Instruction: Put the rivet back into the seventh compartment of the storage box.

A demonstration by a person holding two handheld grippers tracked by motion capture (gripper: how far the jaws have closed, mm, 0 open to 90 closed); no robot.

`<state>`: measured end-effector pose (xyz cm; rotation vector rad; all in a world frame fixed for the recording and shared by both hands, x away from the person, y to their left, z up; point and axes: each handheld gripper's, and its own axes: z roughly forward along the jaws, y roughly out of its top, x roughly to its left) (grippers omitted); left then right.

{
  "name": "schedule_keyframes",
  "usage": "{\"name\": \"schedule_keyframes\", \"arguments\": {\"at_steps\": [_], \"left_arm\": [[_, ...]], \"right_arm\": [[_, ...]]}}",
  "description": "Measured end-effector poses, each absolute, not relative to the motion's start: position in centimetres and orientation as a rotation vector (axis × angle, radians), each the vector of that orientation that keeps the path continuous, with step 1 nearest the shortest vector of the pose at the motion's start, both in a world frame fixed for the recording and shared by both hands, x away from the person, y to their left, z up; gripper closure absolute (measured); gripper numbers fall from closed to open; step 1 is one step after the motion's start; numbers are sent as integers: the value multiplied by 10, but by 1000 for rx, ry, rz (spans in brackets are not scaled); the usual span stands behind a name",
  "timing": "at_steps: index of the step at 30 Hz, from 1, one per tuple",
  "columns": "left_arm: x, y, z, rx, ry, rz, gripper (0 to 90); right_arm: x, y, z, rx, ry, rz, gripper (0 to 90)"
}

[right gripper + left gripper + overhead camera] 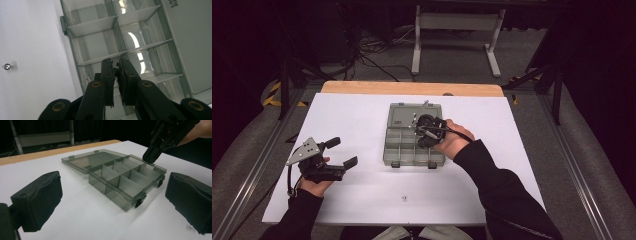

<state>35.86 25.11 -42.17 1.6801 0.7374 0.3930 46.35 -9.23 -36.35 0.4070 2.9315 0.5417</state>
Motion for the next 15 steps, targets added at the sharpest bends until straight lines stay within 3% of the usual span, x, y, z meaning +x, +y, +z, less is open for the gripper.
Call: {"name": "schedule_keyframes", "arguments": {"at_steps": [15], "left_arm": [[358,251,-422,1683,738,390,14]], "right_arm": [[467,-95,-386,432,2967,502,824]]}}
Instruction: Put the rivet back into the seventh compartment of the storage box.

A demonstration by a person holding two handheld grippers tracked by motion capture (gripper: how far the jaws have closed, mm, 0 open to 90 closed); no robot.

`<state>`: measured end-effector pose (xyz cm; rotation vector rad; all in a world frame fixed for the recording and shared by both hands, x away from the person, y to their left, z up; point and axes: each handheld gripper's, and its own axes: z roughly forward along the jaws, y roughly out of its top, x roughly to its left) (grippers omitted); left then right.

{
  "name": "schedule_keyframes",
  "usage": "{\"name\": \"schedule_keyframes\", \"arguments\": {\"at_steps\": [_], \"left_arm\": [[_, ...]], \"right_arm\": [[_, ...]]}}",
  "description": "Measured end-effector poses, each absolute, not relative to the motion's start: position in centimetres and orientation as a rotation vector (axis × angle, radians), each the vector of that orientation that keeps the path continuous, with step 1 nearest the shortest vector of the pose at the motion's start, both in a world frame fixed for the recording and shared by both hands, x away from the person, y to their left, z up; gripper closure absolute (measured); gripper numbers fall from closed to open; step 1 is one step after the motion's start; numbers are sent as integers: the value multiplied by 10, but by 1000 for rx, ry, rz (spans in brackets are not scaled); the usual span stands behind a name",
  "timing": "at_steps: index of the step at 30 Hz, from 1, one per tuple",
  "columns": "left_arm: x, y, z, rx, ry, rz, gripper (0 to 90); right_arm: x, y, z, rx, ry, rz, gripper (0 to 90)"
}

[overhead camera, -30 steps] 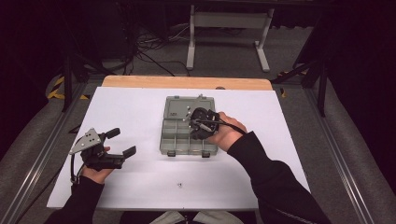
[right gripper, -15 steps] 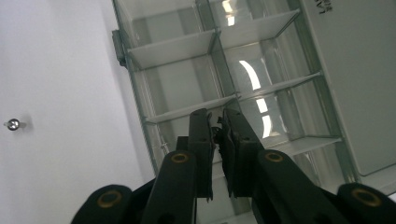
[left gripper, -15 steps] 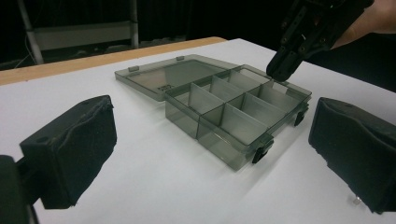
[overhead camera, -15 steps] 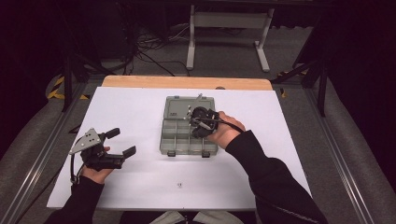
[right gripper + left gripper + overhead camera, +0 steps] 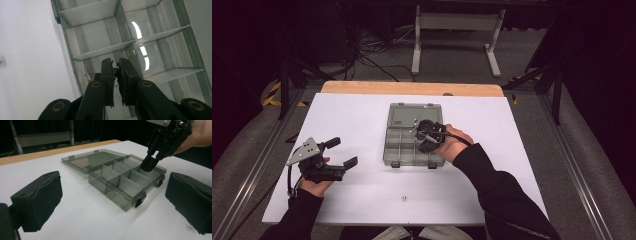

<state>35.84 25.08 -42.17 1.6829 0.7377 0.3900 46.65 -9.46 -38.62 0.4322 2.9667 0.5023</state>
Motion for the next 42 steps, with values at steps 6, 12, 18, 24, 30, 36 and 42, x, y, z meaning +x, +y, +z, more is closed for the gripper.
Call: {"name": "schedule_keyframes", "arguments": {"at_steps": [6,12,18,24,30,36,42], "left_arm": [[359,251,-422,1685,739,390,14],[358,251,-422,1686,736,389,15],[359,251,-422,1685,737,389,15],[358,251,-422,1686,735,389,15],[359,251,-422,1686,736,389,15],[359,251,-422,1686,734,390,14],[359,251,-422,1684,737,390,14]], "right_arm": [[466,-93,-393,431,2979,489,824],[466,-93,-398,441,2990,471,824],[465,-92,-403,435,3003,456,823],[464,-91,-405,418,3015,453,822],[463,-90,-405,403,3006,447,776],[462,-89,-399,378,2963,464,634],[455,-87,-379,381,2879,568,441]]}}
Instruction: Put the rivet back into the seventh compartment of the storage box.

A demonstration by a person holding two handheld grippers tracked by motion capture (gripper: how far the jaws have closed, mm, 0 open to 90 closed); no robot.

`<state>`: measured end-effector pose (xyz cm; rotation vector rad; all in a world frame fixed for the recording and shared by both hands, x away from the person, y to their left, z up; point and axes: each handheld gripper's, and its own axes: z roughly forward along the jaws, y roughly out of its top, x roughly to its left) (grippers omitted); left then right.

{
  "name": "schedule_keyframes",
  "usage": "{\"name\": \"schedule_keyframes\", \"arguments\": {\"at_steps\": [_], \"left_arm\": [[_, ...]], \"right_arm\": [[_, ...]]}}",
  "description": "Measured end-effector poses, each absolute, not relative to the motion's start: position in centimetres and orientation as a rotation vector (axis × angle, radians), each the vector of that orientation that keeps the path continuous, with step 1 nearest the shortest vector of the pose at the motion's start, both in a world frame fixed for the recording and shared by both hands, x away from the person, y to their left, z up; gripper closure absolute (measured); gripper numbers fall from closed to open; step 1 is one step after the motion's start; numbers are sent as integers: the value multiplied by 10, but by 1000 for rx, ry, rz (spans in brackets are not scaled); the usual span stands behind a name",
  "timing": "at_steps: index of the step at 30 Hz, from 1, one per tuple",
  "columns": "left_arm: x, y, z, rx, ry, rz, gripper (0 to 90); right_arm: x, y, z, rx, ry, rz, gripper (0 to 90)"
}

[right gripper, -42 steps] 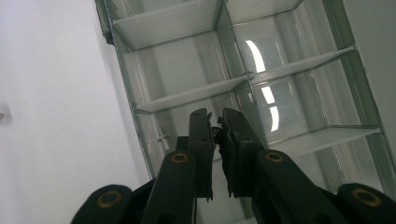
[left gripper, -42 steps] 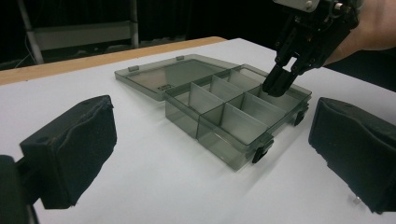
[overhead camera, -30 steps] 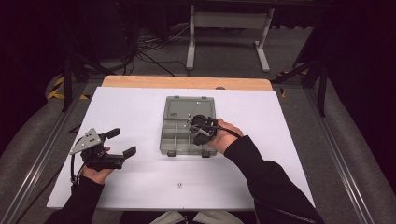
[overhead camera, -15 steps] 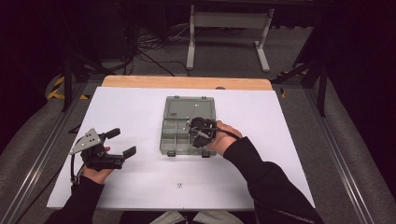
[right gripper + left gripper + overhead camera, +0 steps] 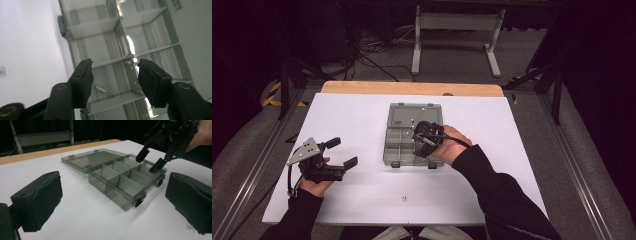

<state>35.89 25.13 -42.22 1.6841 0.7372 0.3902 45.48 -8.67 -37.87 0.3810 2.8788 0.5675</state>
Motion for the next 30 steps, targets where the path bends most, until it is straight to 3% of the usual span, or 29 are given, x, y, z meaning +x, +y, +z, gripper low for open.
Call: {"name": "schedule_keyframes", "arguments": {"at_steps": [10,30], "left_arm": [[359,251,-422,1683,738,389,14],[359,251,-422,1680,739,389,15]], "right_arm": [[430,-72,-356,293,2850,652,324],[387,-54,-351,143,2908,693,284]]}}
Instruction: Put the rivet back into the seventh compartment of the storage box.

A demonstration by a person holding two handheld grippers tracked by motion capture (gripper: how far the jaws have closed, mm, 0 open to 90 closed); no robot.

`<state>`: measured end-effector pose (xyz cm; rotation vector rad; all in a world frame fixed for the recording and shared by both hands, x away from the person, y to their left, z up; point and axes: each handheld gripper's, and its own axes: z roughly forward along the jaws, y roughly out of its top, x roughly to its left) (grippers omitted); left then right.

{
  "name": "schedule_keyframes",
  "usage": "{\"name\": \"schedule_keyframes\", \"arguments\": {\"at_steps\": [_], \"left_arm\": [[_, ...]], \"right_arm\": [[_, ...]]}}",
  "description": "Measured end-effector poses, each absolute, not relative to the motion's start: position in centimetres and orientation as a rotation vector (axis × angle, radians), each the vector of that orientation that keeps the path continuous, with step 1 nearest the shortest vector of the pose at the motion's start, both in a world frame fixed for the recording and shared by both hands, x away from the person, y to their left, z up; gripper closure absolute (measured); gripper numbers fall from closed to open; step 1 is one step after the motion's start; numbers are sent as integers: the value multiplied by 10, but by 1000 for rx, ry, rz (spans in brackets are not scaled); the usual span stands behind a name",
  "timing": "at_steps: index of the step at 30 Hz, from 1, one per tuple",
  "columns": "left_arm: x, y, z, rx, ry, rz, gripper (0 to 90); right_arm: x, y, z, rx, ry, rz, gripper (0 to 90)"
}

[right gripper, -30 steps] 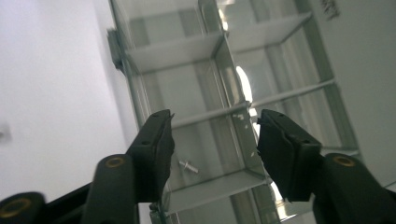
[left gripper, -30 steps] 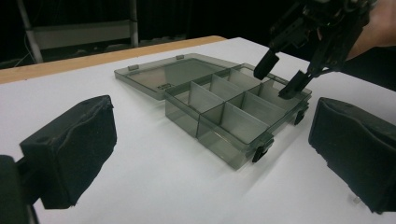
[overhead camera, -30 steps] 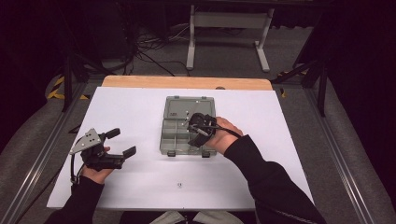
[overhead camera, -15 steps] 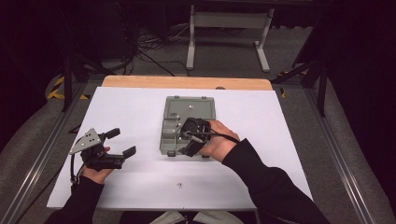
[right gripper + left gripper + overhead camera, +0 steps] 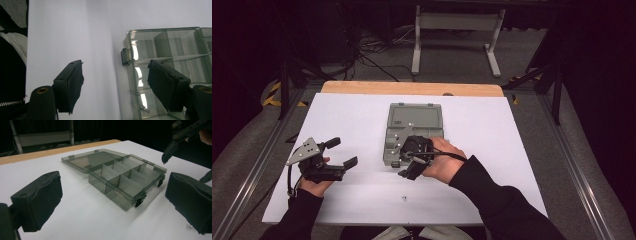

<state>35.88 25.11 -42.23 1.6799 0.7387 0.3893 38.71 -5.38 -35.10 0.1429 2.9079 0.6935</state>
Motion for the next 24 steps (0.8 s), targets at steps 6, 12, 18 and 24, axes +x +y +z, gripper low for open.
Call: {"name": "schedule_keyframes", "arguments": {"at_steps": [6,12,18,24], "left_arm": [[359,251,-422,1680,739,390,14],[359,251,-422,1684,738,389,15],[359,251,-422,1679,738,390,15],[359,251,-422,1685,739,389,15]], "right_arm": [[378,-51,-355,119,2926,690,284],[371,-49,-356,101,2935,709,283],[370,-49,-373,126,2972,693,283],[367,-48,-384,123,2996,686,283]]}}
